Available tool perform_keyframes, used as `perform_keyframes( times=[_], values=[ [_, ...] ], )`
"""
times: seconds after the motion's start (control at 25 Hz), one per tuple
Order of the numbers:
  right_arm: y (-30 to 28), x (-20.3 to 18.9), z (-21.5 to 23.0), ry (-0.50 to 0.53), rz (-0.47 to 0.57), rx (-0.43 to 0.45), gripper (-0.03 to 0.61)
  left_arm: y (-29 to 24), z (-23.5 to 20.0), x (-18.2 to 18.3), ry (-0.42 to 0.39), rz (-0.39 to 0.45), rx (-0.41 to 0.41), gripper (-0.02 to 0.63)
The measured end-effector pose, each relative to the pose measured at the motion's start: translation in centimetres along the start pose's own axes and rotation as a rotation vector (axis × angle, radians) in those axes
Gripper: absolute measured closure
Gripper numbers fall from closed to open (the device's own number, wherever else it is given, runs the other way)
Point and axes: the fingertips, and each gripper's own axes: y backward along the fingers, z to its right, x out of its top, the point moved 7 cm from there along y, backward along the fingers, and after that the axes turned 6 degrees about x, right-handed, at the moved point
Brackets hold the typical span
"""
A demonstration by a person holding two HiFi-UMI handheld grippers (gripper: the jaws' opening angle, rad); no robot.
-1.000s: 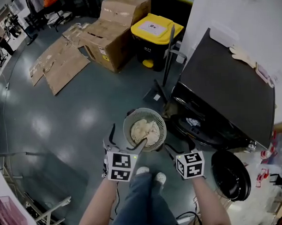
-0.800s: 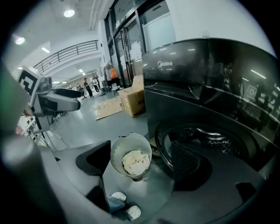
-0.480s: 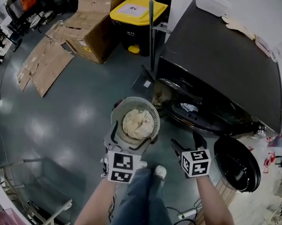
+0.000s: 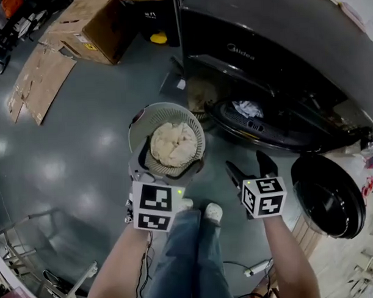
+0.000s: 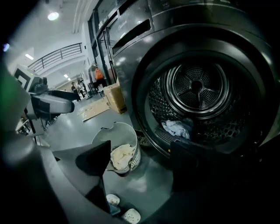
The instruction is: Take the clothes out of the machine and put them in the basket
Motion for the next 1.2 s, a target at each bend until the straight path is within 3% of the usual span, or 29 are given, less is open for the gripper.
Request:
perform_keyframes(
  times=[0.64,0.84,1.0,1.2],
  values=[
    [-5.6,-9.1,4.7,-0.103,0.001,-0.041,0.163,-7.5,3.4,-8.7,0.043,-0.032,-0.026,0.057],
    [-7.1,-11.7,6.5,-0.167,0.007,-0.060,0.163,-9.3,4.5,-10.6,-0.012,-0.049,-0.052,0.057],
    [-8.3,-11.2,8.3,-0.191,0.043,-0.076,0.163,-10.5,4.8,-10.6,-0.015,-0.034,-0.057,0.057],
    [-10.2,-7.8,10.7,-0.098,0.078,-0.100,0.163,-11.5,4.5,-10.1,-0.020,-0.017,-0.059,0.057]
  ],
)
